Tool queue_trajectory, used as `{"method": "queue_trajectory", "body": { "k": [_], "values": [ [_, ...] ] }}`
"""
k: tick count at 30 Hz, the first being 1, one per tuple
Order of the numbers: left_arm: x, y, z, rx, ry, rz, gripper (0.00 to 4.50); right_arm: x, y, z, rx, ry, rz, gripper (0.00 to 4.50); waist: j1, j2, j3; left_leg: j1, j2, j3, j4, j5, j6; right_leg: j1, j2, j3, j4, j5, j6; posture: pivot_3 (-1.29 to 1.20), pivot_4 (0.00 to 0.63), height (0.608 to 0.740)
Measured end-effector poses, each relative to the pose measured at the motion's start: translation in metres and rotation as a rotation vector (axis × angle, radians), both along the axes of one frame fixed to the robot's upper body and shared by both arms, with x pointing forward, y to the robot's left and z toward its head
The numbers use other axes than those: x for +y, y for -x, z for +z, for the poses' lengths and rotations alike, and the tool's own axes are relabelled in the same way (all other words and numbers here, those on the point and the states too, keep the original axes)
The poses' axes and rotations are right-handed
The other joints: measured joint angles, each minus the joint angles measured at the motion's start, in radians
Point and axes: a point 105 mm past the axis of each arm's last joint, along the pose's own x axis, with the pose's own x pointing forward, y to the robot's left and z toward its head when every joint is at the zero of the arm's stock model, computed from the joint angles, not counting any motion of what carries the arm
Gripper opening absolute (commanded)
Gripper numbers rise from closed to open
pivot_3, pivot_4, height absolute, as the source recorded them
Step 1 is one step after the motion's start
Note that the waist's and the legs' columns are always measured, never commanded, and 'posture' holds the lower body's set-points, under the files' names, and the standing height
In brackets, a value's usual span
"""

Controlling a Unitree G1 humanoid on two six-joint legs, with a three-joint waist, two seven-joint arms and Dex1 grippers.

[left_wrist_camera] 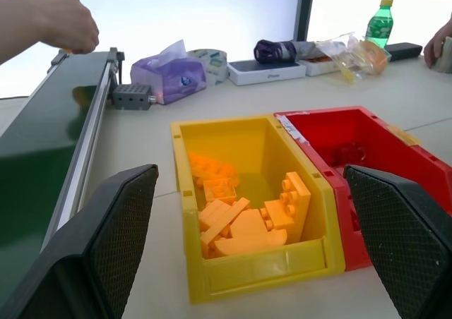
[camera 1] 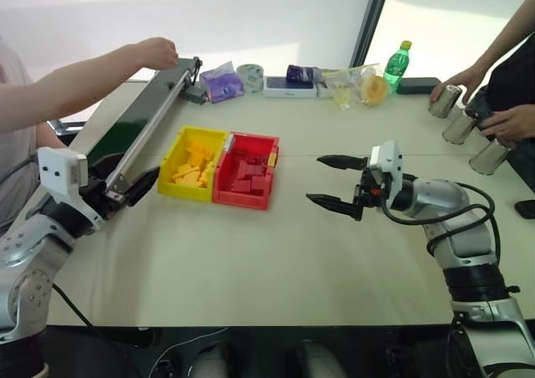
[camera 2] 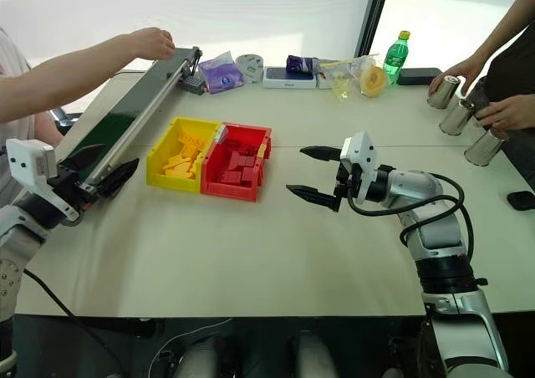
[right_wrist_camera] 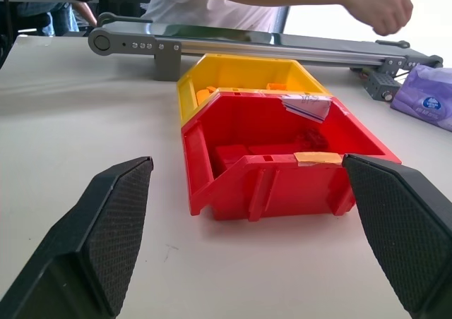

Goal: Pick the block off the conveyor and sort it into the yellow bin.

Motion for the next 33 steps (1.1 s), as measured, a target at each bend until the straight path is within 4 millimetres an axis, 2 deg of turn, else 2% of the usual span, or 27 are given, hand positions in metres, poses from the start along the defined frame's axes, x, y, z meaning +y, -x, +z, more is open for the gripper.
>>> {"method": "queue_trajectory", "body": {
  "k": [24, 33],
  "values": [
    [0.003, -0.001, -0.002, 0.004, -0.009, 0.024, 4.45, 0.0, 0.0, 0.0, 0.0, -0.001, 0.003, 4.5, 0.0, 0.0, 0.0, 0.0, 0.0, 0.0, 0.0, 0.0, 0.0, 0.0, 0.0, 0.0, 0.0, 0.0, 0.0, 0.0, 0.15, 0.74],
    [0.01, 0.005, -0.007, 0.011, -0.004, 0.055, 4.45, 0.003, 0.0, -0.002, 0.005, 0.001, 0.012, 4.5, 0.0, 0.0, 0.0, 0.0, 0.0, 0.0, 0.0, 0.0, 0.0, 0.0, 0.0, 0.0, 0.0, 0.0, 0.0, 0.0, 0.15, 0.74]
  ]
}}
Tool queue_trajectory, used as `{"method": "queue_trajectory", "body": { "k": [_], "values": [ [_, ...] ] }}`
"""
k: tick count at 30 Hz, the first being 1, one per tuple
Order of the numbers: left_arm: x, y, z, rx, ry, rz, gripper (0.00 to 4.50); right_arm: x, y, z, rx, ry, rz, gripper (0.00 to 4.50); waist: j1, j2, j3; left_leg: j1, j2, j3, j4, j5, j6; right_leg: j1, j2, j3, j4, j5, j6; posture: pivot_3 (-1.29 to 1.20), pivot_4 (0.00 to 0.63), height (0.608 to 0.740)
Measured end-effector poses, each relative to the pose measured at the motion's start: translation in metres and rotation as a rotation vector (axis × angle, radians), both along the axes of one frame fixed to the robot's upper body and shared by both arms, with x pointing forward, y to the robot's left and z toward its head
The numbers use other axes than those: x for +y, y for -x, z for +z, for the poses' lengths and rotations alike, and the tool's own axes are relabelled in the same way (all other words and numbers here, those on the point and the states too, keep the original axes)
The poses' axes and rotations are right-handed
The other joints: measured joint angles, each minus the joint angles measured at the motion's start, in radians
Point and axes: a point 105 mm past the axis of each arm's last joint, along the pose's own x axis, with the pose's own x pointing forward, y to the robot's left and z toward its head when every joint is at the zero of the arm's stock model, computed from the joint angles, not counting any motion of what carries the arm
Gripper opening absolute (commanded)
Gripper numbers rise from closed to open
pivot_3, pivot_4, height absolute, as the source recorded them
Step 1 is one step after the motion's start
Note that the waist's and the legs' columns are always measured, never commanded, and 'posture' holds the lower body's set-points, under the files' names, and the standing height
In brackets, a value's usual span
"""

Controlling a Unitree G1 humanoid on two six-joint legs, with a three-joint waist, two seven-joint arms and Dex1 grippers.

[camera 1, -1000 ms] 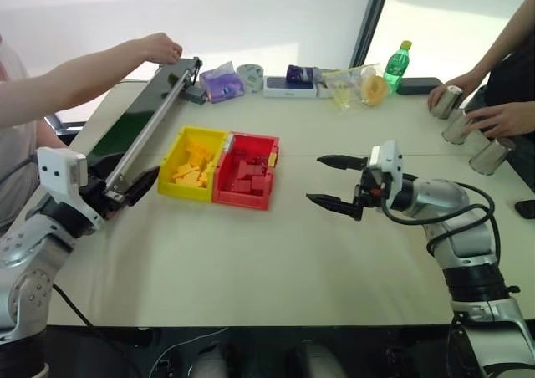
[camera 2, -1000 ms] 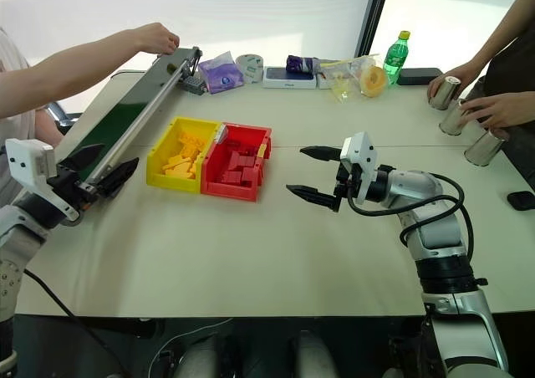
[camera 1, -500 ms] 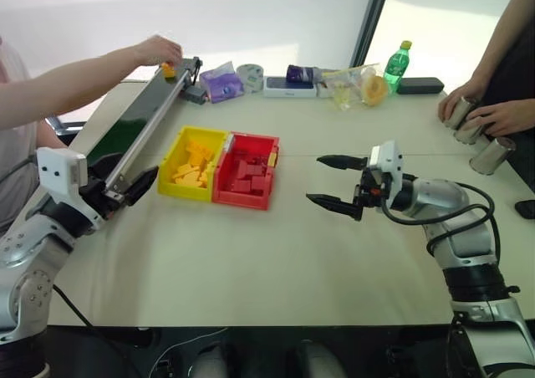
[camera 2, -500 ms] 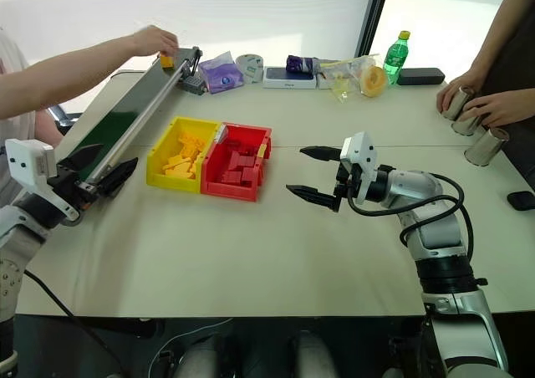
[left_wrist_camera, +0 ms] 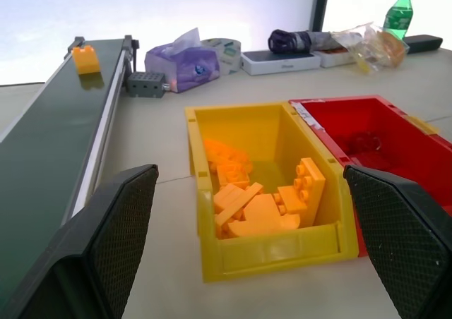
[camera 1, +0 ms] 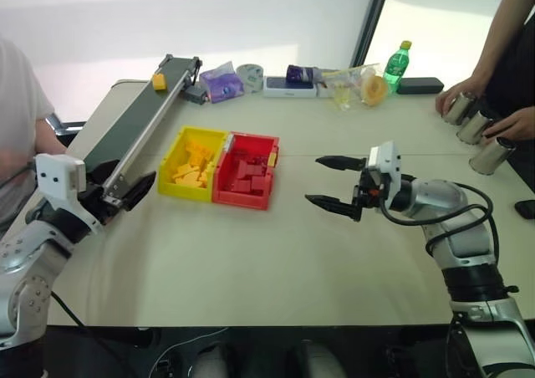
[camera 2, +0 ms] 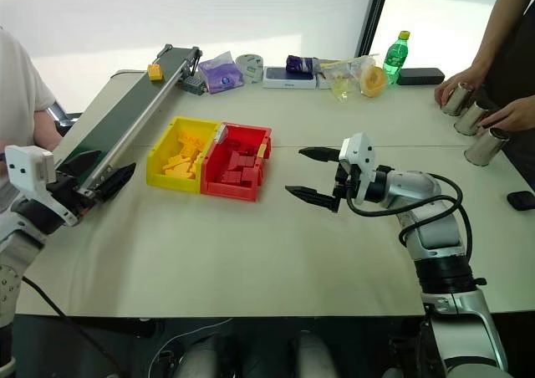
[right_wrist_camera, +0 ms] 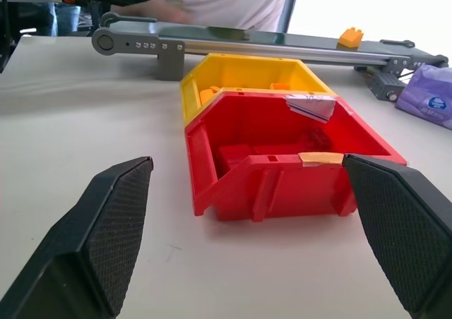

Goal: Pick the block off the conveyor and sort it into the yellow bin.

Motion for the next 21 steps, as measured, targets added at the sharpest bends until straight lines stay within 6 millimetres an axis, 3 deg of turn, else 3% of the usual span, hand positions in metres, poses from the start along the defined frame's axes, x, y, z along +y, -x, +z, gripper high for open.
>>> {"method": "queue_trajectory", "body": {
  "k": [3, 7, 15, 21],
  "values": [
    [0.008, 0.005, 0.007, -0.066, 0.013, 0.045, 4.45, 0.0, 0.0, 0.0, -0.004, 0.0, 0.007, 4.5, 0.0, 0.0, 0.0, 0.0, 0.0, 0.0, 0.0, 0.0, 0.0, 0.0, 0.0, 0.0, 0.0, 0.0, 0.0, 0.0, 0.15, 0.74],
    [0.034, 0.023, 0.01, -0.154, 0.02, 0.22, 4.45, -0.001, -0.001, -0.002, 0.0, -0.003, 0.01, 4.5, -0.005, 0.0, 0.0, 0.0, 0.0, 0.0, -0.001, 0.0, 0.0, 0.0, 0.0, 0.0, 0.0, 0.0, 0.0, 0.0, 0.15, 0.74],
    [0.075, 0.067, -0.013, -0.14, 0.017, 0.441, 4.45, 0.002, -0.003, 0.001, -0.005, -0.01, 0.029, 4.5, -0.001, 0.0, 0.0, 0.0, 0.0, 0.0, 0.0, -0.001, 0.001, 0.0, 0.0, 0.0, -0.001, 0.0, 0.0, 0.0, 0.15, 0.74],
    [0.085, 0.086, -0.035, -0.099, 0.043, 0.517, 4.45, 0.007, -0.005, 0.002, -0.004, -0.011, 0.046, 4.5, -0.001, 0.0, 0.0, 0.0, 0.0, 0.0, 0.0, -0.002, 0.004, 0.0, -0.001, 0.0, -0.001, 0.0, -0.001, 0.0, 0.15, 0.74]
  ]
}}
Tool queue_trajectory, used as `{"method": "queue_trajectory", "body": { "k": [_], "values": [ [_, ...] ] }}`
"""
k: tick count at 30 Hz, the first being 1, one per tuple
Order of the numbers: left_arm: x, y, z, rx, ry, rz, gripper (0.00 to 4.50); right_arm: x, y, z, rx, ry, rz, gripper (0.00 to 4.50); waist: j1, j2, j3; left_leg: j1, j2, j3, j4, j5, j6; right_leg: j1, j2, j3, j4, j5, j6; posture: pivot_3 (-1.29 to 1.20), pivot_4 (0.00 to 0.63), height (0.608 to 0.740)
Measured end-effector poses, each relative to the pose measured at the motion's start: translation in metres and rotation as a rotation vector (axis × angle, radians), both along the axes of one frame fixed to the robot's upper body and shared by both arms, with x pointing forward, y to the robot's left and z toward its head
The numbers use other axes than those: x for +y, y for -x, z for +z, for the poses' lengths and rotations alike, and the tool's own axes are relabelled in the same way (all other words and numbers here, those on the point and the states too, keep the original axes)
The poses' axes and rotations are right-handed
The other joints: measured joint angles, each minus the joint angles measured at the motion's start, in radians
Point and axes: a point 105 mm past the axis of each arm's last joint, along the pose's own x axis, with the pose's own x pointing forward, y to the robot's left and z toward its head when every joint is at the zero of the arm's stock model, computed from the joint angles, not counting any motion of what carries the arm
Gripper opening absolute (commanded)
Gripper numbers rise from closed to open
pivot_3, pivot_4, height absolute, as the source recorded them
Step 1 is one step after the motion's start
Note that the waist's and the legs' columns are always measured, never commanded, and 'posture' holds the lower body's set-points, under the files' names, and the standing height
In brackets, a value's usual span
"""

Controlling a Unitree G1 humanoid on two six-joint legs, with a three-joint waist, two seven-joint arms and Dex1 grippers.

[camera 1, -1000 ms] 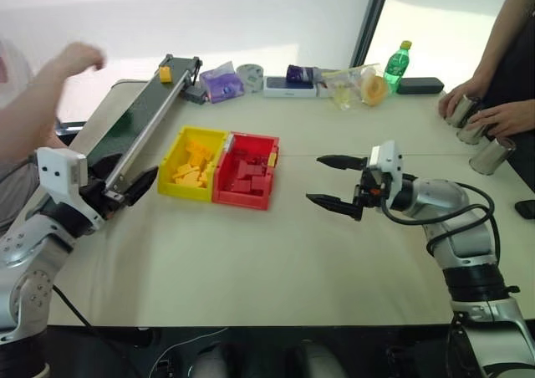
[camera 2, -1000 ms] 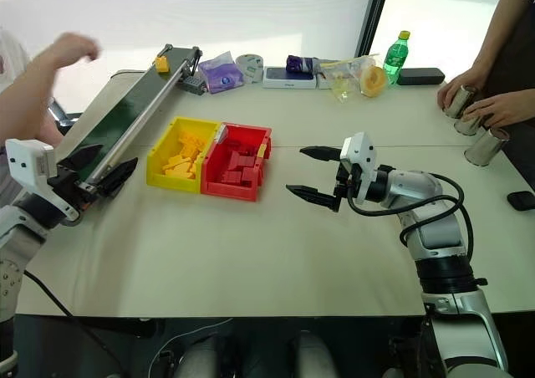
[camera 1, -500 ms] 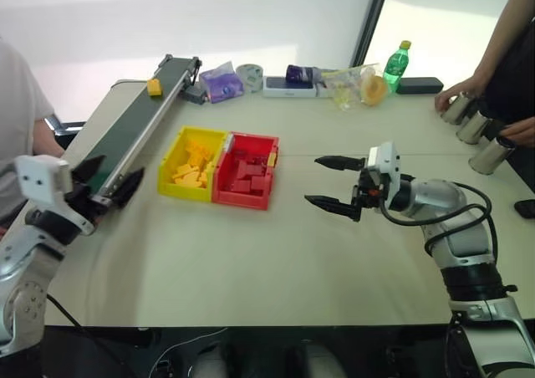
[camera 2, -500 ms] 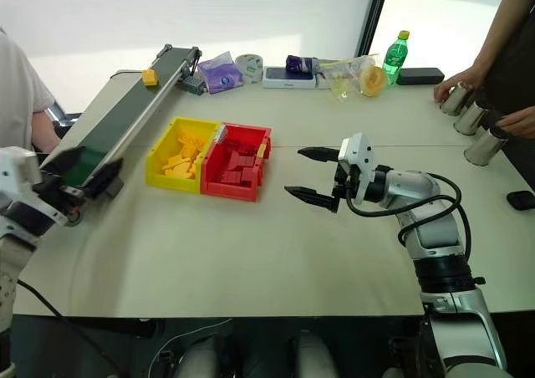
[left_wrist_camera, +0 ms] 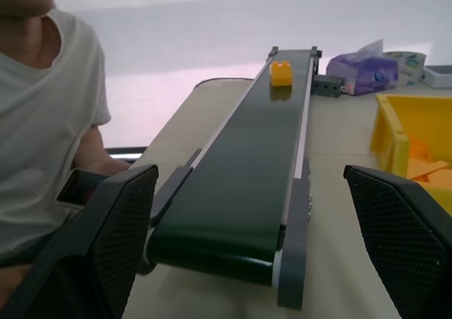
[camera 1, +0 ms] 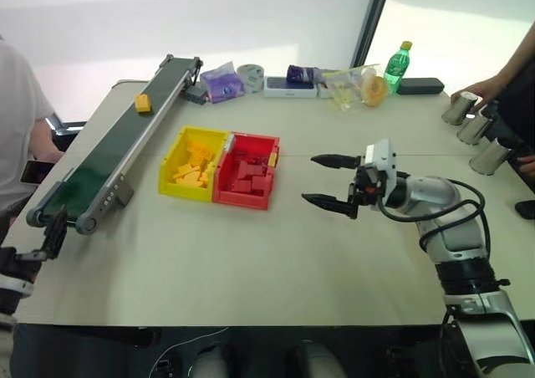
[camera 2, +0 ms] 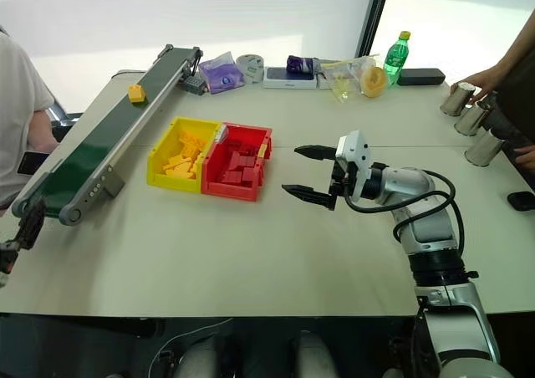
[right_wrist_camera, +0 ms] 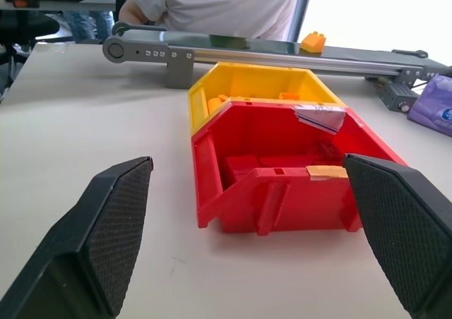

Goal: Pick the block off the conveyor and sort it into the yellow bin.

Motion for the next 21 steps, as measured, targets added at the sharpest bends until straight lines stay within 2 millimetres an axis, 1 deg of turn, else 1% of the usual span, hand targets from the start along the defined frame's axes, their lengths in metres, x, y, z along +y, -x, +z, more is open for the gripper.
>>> {"method": "queue_trajectory", "body": {
  "k": [4, 9, 21],
  "values": [
    [0.0036, 0.0043, -0.0043, 0.0, 0.0, 0.026, 4.45, 0.0024, -0.0021, 0.0044, -0.01, 0.003, 0.007, 4.5, -0.002, 0.0, 0.0, 0.0, 0.0, 0.0, 0.0, 0.0, 0.0, 0.0, 0.0, 0.0, 0.0, 0.0, 0.0, 0.0, 0.15, 0.74],
    [0.0072, 0.0051, -0.0066, 0.0, 0.007, 0.044, 4.45, 0.0036, -0.0014, 0.0033, -0.007, 0.007, 0.016, 4.5, -0.002, 0.0, 0.0, 0.0, 0.0, 0.0, 0.0, 0.0, 0.0, 0.0, 0.0, 0.0, 0.0, 0.0, 0.0, 0.0, 0.15, 0.74],
    [0.0053, -0.0001, -0.0024, -0.015, 0.003, 0.037, 4.45, 0.0036, -0.0013, 0.0033, -0.007, 0.007, 0.017, 4.5, -0.002, 0.0, 0.0, 0.0, 0.0, 0.0, 0.0, 0.0, 0.0, 0.0, 0.0, 0.0, 0.0, 0.0, 0.0, 0.0, 0.15, 0.74]
  ]
}}
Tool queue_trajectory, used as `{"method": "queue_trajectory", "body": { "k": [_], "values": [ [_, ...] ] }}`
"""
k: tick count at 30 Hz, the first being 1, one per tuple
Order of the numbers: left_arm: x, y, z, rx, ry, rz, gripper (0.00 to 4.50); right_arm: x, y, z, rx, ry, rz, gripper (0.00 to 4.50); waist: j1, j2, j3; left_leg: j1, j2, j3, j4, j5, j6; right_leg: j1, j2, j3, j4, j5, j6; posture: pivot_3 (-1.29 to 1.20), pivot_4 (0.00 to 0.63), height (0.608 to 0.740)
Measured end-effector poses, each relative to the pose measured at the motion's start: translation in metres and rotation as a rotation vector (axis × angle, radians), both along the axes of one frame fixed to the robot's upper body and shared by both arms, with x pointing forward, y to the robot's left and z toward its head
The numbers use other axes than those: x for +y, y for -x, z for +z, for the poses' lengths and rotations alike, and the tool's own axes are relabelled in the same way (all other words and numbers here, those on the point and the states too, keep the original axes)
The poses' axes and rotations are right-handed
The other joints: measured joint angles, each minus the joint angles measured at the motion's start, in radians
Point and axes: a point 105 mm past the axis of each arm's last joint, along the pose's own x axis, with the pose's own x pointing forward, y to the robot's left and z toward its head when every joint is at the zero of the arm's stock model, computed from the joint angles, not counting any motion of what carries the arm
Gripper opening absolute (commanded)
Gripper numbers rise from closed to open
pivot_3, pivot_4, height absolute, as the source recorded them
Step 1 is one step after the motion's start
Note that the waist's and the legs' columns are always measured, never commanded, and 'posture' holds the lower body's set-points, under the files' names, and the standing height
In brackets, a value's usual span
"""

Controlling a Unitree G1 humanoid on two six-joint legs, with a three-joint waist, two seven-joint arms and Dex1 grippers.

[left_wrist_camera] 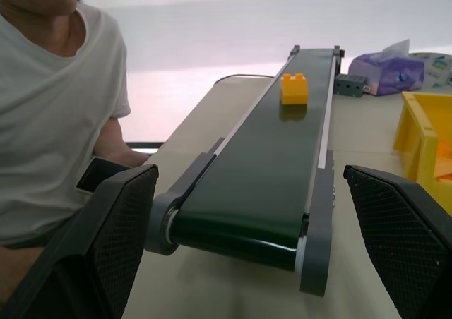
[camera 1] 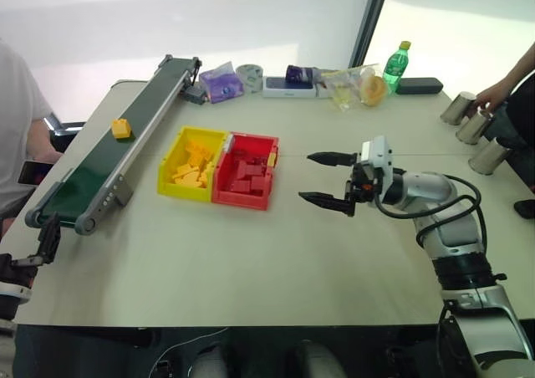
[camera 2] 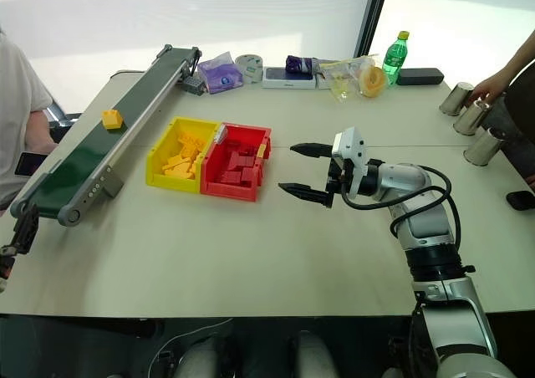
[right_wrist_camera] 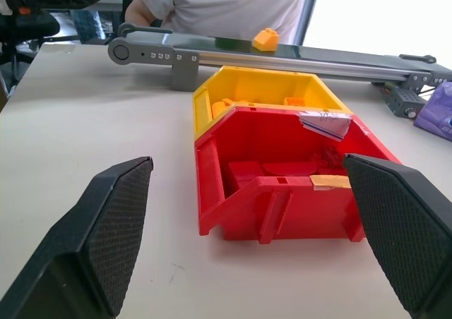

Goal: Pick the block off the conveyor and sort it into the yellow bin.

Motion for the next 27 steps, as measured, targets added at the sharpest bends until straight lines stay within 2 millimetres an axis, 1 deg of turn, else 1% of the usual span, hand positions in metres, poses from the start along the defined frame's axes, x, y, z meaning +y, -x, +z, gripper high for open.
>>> {"method": "queue_trajectory", "body": {
  "k": [2, 4, 6, 8, 10, 13, 15, 17, 19, 22, 27],
  "values": [
    [-0.001, -0.003, 0.002, -0.003, -0.006, -0.007, 4.45, 0.0, 0.0, 0.0, 0.0, 0.0, 0.0, 4.5, 0.0, 0.0, 0.0, 0.0, 0.0, 0.0, 0.0, 0.0, 0.0, 0.0, 0.0, 0.0, 0.0, 0.0, 0.0, 0.0, 0.15, 0.74],
    [-0.001, -0.008, 0.0, 0.034, -0.015, -0.012, 4.45, 0.0, 0.0, 0.0, 0.0, 0.0, 0.0, 4.5, -0.001, 0.0, 0.0, 0.0, 0.0, 0.0, 0.0, 0.0, 0.0, 0.0, 0.0, 0.0, 0.0, 0.0, 0.0, 0.0, 0.15, 0.74],
    [0.006, -0.012, -0.004, 0.082, -0.007, 0.008, 4.45, 0.0, 0.0, 0.0, 0.0, 0.0, 0.0, 4.5, -0.001, 0.0, 0.0, 0.0, 0.0, 0.0, 0.0, 0.0, 0.0, 0.0, 0.0, 0.0, 0.0, 0.0, 0.0, 0.0, 0.15, 0.74],
    [0.013, -0.021, -0.004, 0.131, 0.016, 0.015, 4.45, 0.0, 0.0, 0.0, 0.001, 0.0, 0.0, 4.5, 0.001, 0.0, 0.0, 0.0, 0.0, 0.0, 0.0, 0.0, 0.0, 0.0, 0.0, 0.0, 0.0, 0.0, 0.0, 0.0, 0.15, 0.74],
    [0.015, -0.031, 0.007, 0.142, 0.009, 0.012, 4.45, 0.0, 0.0, 0.0, 0.001, -0.001, 0.001, 4.5, 0.003, 0.0, 0.0, 0.0, 0.0, 0.0, 0.0, 0.0, -0.001, 0.0, 0.0, -0.001, 0.0, 0.0, 0.0, 0.0, 0.15, 0.74],
    [0.012, -0.045, 0.024, 0.144, 0.007, -0.023, 4.45, 0.001, 0.0, -0.001, 0.002, -0.004, 0.004, 4.5, 0.001, 0.0, 0.0, 0.0, 0.0, 0.0, 0.0, 0.002, -0.003, 0.0, 0.0, 0.0, 0.0, 0.0, 0.0, 0.0, 0.15, 0.74],
    [0.006, -0.053, 0.027, 0.178, 0.015, -0.057, 4.45, 0.002, 0.0, -0.001, 0.003, -0.007, 0.006, 4.5, 0.0, 0.0, 0.0, 0.0, 0.0, 0.0, -0.001, 0.002, -0.004, -0.001, 0.0, 0.0, 0.0, 0.0, 0.0, 0.0, 0.15, 0.74],
    [0.002, -0.06, 0.021, 0.246, 0.04, -0.084, 4.45, 0.002, 0.0, -0.001, 0.004, -0.008, 0.006, 4.5, -0.001, 0.0, 0.0, 0.0, 0.0, 0.0, -0.001, 0.002, -0.004, -0.001, 0.0, 0.0, 0.0, 0.0, 0.0, 0.0, 0.15, 0.74],
    [0.002, -0.068, 0.017, 0.284, 0.062, -0.079, 4.45, 0.003, 0.0, -0.001, 0.004, -0.009, 0.003, 4.5, -0.002, 0.0, 0.0, 0.0, 0.0, 0.0, -0.001, 0.002, -0.004, -0.001, 0.0, 0.0, 0.0, 0.0, 0.0, 0.0, 0.15, 0.74],
    [0.008, -0.075, 0.017, 0.298, 0.067, -0.055, 4.45, 0.003, 0.0, -0.003, 0.009, -0.013, -0.003, 4.5, -0.001, 0.0, 0.0, 0.0, 0.0, 0.001, -0.001, 0.002, -0.004, -0.001, 0.0, 0.0, 0.0, 0.0, 0.0, 0.0, 0.15, 0.74],
    [0.004, -0.084, 0.009, 0.331, 0.069, -0.08, 4.45, 0.003, 0.0, -0.004, 0.014, -0.014, -0.008, 4.5, -0.001, 0.0, 0.0, 0.0, 0.0, 0.001, -0.001, 0.002, -0.004, -0.001, 0.0, 0.0, 0.0, 0.0, 0.0, 0.0, 0.15, 0.74]
  ]
}}
